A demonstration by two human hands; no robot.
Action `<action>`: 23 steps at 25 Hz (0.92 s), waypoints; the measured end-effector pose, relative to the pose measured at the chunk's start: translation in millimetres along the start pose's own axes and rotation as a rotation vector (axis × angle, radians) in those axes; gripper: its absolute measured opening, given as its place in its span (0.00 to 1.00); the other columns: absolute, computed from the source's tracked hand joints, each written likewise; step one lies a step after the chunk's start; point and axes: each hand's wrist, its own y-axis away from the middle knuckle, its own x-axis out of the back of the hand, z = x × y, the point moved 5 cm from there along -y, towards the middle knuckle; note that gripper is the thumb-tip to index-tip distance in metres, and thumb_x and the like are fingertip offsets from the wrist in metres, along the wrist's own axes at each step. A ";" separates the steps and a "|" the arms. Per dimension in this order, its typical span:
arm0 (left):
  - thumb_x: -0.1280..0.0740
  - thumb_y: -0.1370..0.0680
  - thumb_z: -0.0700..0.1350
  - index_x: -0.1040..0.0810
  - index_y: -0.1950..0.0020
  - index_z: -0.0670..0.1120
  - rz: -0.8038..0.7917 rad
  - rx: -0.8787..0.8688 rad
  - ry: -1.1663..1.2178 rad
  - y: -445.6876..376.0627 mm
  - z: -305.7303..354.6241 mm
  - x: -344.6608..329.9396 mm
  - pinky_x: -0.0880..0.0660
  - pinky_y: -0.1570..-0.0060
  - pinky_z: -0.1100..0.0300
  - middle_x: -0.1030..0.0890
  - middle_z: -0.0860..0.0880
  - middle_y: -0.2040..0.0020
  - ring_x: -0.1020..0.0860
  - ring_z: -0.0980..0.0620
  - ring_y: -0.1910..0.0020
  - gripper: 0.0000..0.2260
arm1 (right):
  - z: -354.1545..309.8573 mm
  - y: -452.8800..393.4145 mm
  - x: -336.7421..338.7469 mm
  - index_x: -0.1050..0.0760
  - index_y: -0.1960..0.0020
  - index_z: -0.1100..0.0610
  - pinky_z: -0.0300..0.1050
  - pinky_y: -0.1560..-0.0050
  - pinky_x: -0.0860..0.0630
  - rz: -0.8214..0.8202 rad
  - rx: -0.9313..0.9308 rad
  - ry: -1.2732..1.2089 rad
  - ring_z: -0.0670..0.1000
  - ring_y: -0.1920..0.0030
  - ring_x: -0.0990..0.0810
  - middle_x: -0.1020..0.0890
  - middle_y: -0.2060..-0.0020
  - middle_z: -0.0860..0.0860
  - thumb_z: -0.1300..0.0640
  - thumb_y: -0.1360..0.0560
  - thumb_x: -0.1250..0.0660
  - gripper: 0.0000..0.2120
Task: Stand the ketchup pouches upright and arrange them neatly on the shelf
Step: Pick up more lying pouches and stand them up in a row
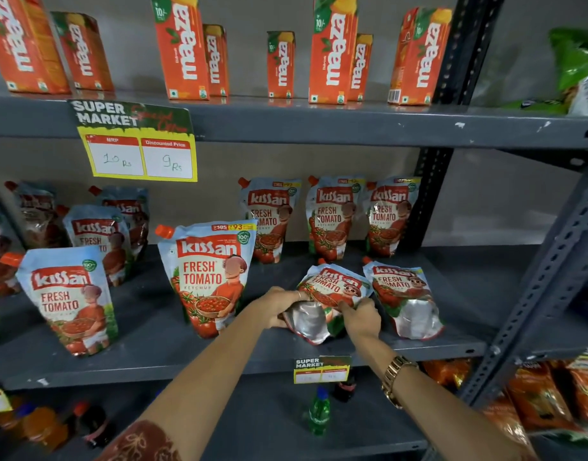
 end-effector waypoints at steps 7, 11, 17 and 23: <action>0.31 0.25 0.39 0.26 0.45 0.41 -0.405 0.270 -0.301 32.8 -13.5 11.0 0.23 0.44 0.49 0.24 0.42 0.46 0.22 0.45 0.50 0.11 | 6.8 -12.8 3.7 0.21 0.51 0.69 0.45 0.56 0.29 -0.061 -0.173 -0.008 0.60 0.53 0.21 0.18 0.51 0.62 0.49 0.29 0.31 0.21; 0.35 0.23 0.44 0.30 0.41 0.38 -0.122 0.167 -0.027 21.7 -25.5 15.9 0.23 0.49 0.48 0.23 0.41 0.55 0.22 0.45 0.59 0.14 | -2.3 -13.8 -3.9 0.22 0.48 0.66 0.47 0.48 0.26 -0.161 -0.191 0.065 0.60 0.47 0.20 0.18 0.51 0.59 0.48 0.29 0.31 0.21; 0.31 0.26 0.39 0.26 0.63 0.42 0.287 -0.084 -0.039 17.2 -20.1 15.9 0.21 0.49 0.49 0.19 0.39 0.50 0.21 0.43 0.51 0.07 | -9.3 -8.9 -4.7 0.22 0.60 0.63 0.50 0.48 0.21 -0.108 -0.176 -0.080 0.58 0.54 0.19 0.17 0.55 0.59 0.56 0.30 0.30 0.10; 0.31 0.26 0.42 0.18 0.61 0.38 0.469 -0.429 -0.145 41.3 31.9 20.5 0.25 0.56 0.56 0.18 0.42 0.59 0.23 0.48 0.59 0.08 | -63.7 -2.2 18.9 0.26 0.68 0.59 0.48 0.57 0.23 -0.035 0.111 -0.282 0.54 0.61 0.22 0.20 0.65 0.56 0.58 0.25 0.35 0.13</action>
